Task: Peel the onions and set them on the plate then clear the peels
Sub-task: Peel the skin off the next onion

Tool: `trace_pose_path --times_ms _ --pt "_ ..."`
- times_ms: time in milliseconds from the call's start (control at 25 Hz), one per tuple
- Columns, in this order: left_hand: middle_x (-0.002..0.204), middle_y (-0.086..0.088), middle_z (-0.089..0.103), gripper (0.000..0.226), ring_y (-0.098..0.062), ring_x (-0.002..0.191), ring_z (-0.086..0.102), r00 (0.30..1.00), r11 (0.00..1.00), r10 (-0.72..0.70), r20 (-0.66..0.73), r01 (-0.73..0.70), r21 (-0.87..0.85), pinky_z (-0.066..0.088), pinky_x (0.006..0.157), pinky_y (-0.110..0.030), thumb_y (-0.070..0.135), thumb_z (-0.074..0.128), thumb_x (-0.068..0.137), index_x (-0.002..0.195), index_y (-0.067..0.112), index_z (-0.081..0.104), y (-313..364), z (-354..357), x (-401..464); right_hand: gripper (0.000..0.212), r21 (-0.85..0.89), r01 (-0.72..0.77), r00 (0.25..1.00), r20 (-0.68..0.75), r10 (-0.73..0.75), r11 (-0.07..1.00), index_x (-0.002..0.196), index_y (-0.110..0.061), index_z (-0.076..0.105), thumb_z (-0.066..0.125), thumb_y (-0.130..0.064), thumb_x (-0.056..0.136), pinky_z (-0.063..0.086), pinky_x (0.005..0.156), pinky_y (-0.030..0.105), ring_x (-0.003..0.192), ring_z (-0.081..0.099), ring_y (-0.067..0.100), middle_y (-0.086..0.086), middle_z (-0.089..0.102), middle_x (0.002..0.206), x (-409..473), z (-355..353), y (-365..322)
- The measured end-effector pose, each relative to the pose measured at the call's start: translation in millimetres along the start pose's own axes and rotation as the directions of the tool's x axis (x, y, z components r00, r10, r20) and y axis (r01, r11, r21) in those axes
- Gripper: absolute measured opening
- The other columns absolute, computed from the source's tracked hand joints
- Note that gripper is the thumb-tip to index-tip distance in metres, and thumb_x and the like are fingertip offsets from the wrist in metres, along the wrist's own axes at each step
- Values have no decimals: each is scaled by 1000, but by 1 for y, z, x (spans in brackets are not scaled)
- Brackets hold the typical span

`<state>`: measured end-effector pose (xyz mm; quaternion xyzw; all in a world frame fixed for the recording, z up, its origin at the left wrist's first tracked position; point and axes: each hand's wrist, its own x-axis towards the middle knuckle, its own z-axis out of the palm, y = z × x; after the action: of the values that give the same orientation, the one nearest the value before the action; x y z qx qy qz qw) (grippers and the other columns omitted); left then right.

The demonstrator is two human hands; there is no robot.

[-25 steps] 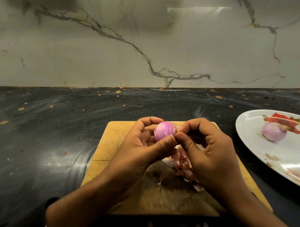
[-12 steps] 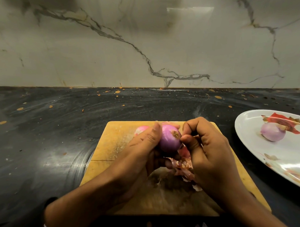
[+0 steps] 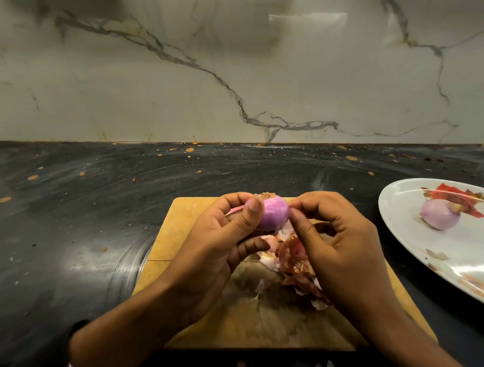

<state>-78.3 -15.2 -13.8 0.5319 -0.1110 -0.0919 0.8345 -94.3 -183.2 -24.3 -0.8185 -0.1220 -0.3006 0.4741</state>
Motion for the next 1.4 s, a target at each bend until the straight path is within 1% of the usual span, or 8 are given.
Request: trace_pose_path --times_ms 160,280,640,760,920,1120,1280,1400 --pt "111 -18 71 46 -28 97 69 999 997 17 34 -14 -79 61 77 -29 25 70 83 123 7 57 1 -1 -1 9 121 -25 999 -16 27 992 98 -29 72 66 -31 93 56 75 18 92 69 7 -16 72 92 -1 0 -5" --pt "116 -22 69 41 -30 101 71 998 993 -10 60 17 -119 61 83 -32 26 55 90 128 11 56 2 0 0 21 105 4 999 53 -10 994 103 -30 71 77 -27 83 55 73 16 89 70 5 -18 71 94 -1 1 -8" --pt "109 -23 71 52 -24 89 67 998 998 -55 28 55 21 58 68 -24 40 56 84 120 3 63 -2 1 -1 18 85 58 998 -22 -56 995 100 -19 78 69 -6 91 54 78 15 93 70 3 -17 74 92 -1 -1 0" --pt "107 -18 72 44 -22 83 67 997 998 -57 49 56 34 58 66 -26 37 54 87 118 8 64 -1 1 -2 12 -21 85 996 21 -84 996 99 -20 72 61 -15 97 50 68 14 85 66 4 -18 69 87 -1 1 1" --pt "106 -17 71 37 -21 81 66 996 991 -34 83 23 132 56 60 -26 39 54 92 117 15 66 -3 3 -6 17 -250 158 985 114 -133 955 97 -26 57 42 -33 101 43 58 24 77 54 8 -17 57 81 -1 7 4" --pt "105 -10 71 45 -21 82 67 993 991 -16 114 0 137 55 59 -25 36 68 83 122 15 62 -3 1 -6 16 33 -1 990 142 -4 999 91 -25 59 48 -25 103 45 55 18 73 60 7 -12 63 80 0 4 -1" --pt "105 -17 71 47 -23 83 66 995 998 -56 86 53 43 56 63 -27 43 59 89 121 9 64 -1 1 -4 15 150 -38 984 176 12 988 88 -29 57 45 -32 95 42 57 9 70 58 0 -21 61 77 1 4 -7" --pt "102 -26 70 54 -24 77 69 989 993 -115 91 116 1 60 65 -28 43 49 90 122 2 62 0 3 -4 20 220 -63 982 186 22 974 89 -21 57 43 -33 98 43 53 11 62 55 0 -10 59 75 0 6 -8"
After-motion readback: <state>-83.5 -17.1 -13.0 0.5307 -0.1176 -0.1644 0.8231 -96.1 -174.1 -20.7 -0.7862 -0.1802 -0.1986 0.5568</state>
